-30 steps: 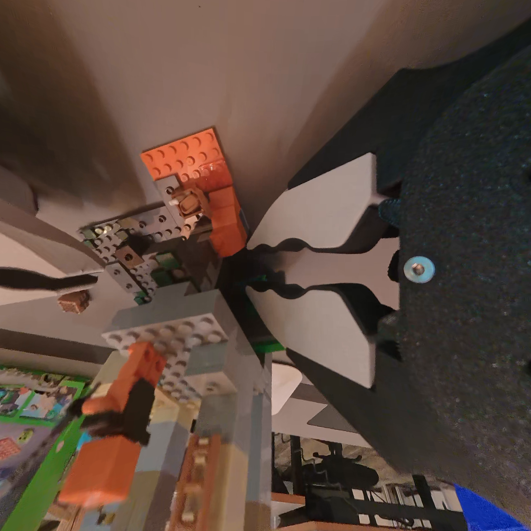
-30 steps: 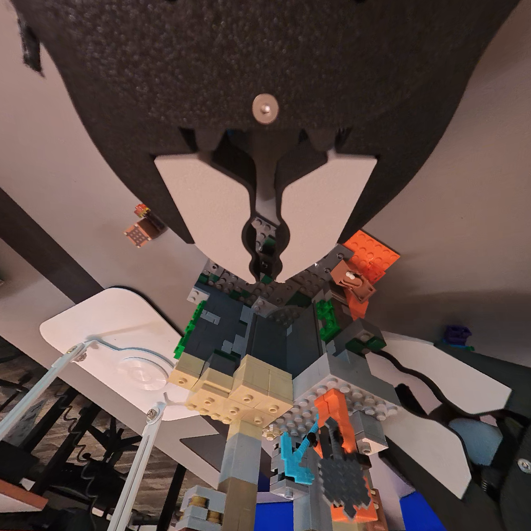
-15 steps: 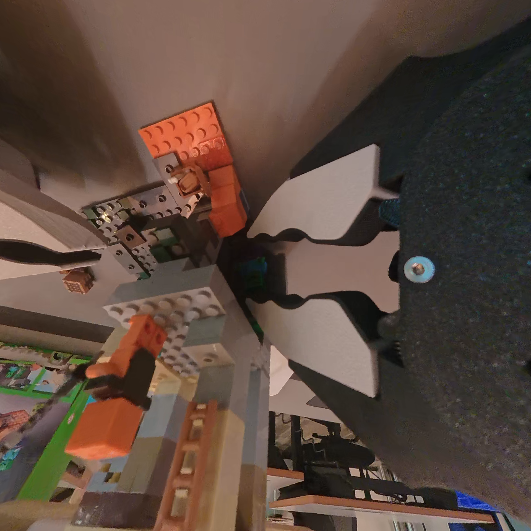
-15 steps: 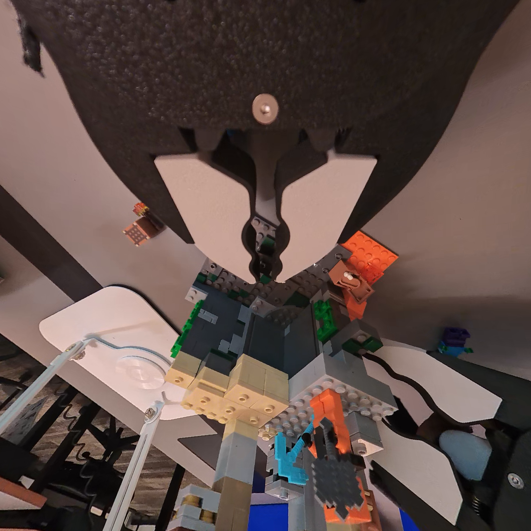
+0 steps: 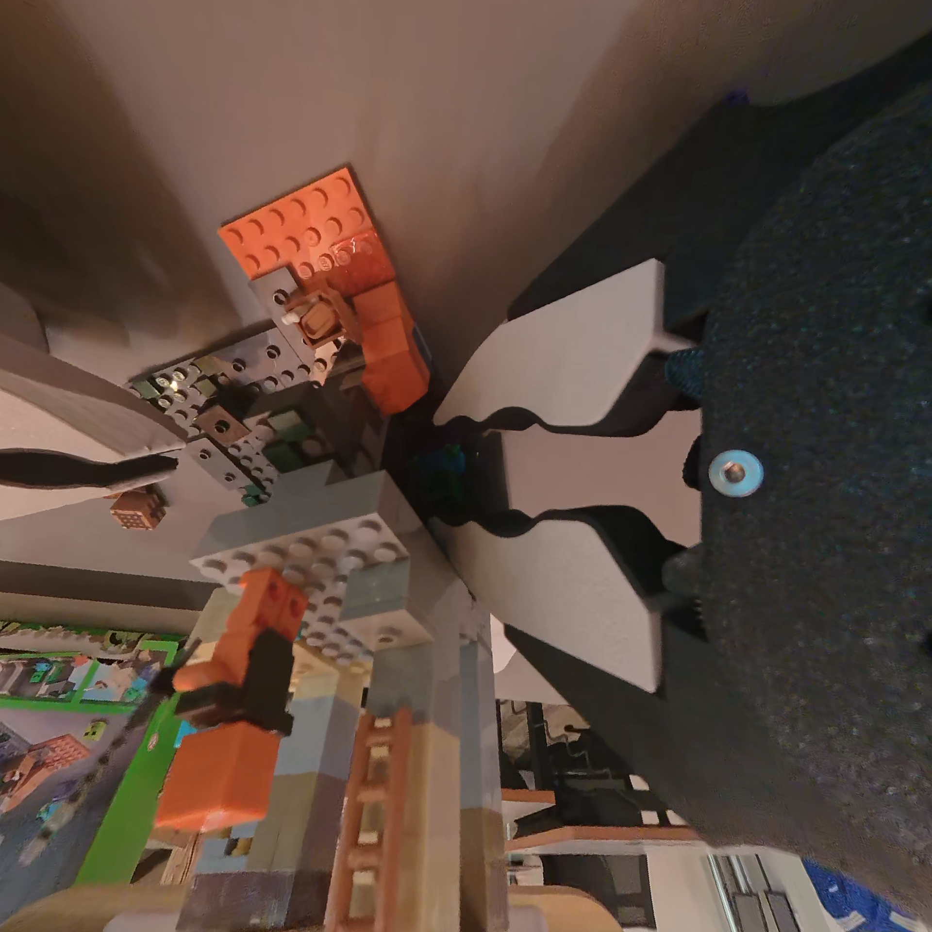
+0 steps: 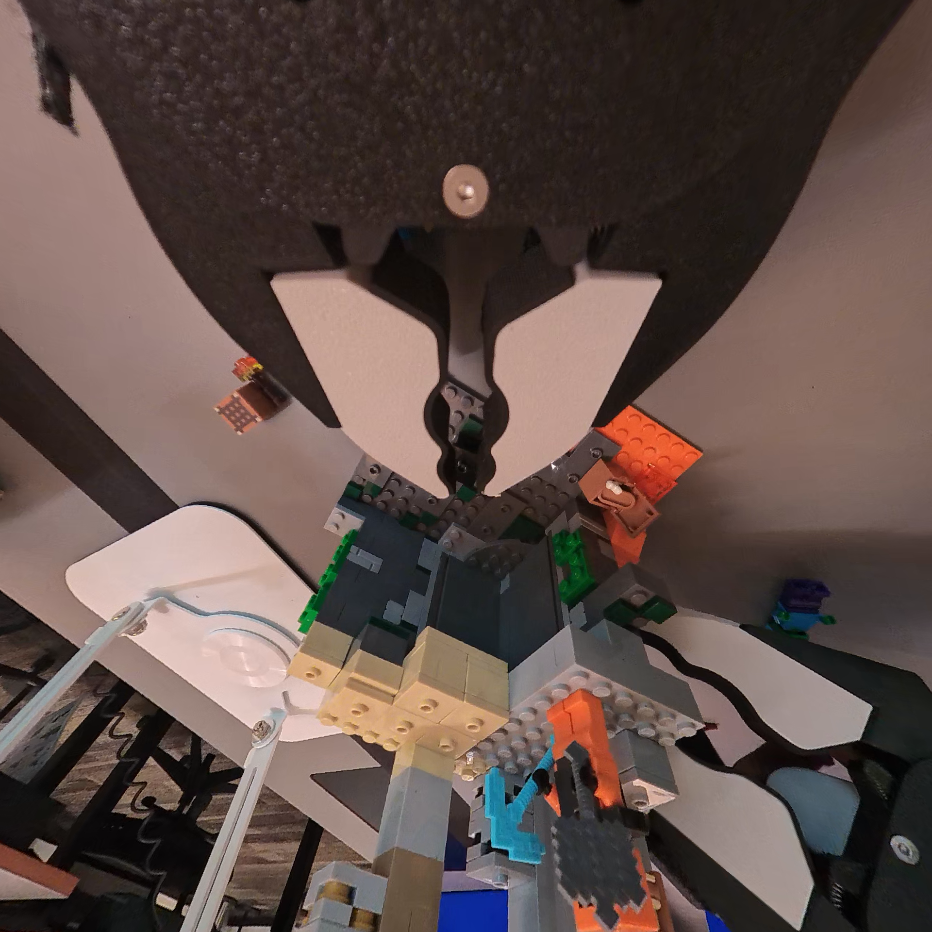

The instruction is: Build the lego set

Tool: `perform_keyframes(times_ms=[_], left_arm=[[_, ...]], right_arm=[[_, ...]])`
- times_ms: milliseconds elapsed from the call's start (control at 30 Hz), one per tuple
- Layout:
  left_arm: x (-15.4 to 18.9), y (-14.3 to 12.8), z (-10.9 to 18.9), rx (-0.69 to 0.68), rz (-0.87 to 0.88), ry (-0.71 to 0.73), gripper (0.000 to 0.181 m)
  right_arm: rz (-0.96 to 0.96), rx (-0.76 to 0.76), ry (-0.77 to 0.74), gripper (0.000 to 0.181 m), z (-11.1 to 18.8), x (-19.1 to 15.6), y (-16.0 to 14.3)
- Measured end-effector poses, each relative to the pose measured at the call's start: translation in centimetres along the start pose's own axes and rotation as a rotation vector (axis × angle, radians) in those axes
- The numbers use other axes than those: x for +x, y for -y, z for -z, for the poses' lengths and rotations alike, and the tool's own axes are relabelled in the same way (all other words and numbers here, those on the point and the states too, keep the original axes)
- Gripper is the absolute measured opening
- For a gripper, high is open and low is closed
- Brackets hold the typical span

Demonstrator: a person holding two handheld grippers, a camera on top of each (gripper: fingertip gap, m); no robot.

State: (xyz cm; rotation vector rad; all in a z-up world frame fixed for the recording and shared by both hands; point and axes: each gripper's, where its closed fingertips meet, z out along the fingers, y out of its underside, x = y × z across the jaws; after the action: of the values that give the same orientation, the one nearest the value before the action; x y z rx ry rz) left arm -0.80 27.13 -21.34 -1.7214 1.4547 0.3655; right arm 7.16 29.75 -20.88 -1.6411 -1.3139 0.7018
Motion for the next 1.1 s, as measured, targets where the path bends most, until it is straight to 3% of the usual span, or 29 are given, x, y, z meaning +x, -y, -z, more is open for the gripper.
perform_keyframes(times_ms=[1033,1100], left_arm=[[-0.24,-0.04,-0.10,0.019,-0.073,0.068,0.024],[0.18,0.02,-0.07,0.016,-0.062,0.037,0.032]], right_arm=[[-0.006,0.006,-0.004,0.008,0.09,0.05,0.11],[-0.006,0.008,-0.006,0.009,0.16,0.12,0.14]])
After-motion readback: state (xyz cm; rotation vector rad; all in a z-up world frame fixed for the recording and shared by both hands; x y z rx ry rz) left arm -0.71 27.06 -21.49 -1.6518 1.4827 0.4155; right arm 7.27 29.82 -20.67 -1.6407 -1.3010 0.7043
